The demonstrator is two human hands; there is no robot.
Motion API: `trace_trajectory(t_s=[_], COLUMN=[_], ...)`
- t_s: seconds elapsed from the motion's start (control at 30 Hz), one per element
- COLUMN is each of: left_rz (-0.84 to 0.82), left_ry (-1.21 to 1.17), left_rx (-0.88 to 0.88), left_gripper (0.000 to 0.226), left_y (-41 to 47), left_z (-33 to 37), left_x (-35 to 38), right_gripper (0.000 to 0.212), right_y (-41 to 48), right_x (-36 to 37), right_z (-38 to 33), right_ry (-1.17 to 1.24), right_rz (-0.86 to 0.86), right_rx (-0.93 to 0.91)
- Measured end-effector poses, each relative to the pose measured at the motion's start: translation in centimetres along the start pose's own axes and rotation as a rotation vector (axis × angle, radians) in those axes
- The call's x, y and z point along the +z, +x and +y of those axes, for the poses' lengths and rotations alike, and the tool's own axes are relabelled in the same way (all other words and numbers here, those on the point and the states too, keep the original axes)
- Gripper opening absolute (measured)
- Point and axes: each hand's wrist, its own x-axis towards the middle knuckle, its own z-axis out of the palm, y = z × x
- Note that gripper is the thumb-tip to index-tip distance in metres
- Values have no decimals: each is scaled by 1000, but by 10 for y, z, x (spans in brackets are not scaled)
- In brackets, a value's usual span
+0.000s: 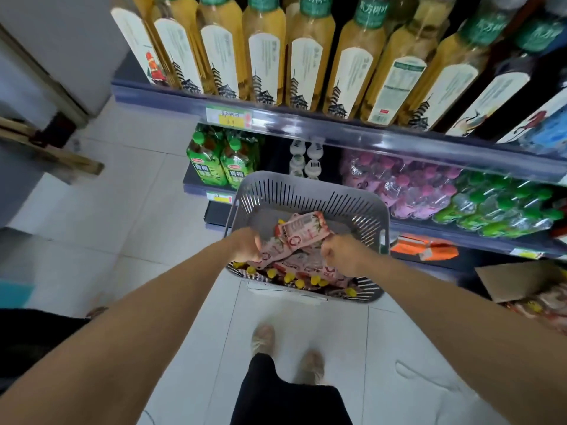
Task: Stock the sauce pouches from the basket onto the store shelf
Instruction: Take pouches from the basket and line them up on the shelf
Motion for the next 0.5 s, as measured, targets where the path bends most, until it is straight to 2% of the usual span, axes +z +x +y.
trace_trajectory(t_s=[0.2,0.3,0.37,0.5], left_rz=[-59,-101,-136,-159], left_ry=[155,156,121,81], left_rx=[-4,43,68,45], left_gripper=[41,48,43,37], left_y=[29,39,46,55], left_z=[-20,-15,-12,-18], left_x=[27,28,27,33], right_gripper=[22,20,20,38], right_y=[40,56,63,64], right_x=[41,55,62,69], right_z=[5,10,15,34], right_ry=[-44,-56,-49,-68], right_rz=[-45,-38,-45,-72], right_rx=[12,28,25,70])
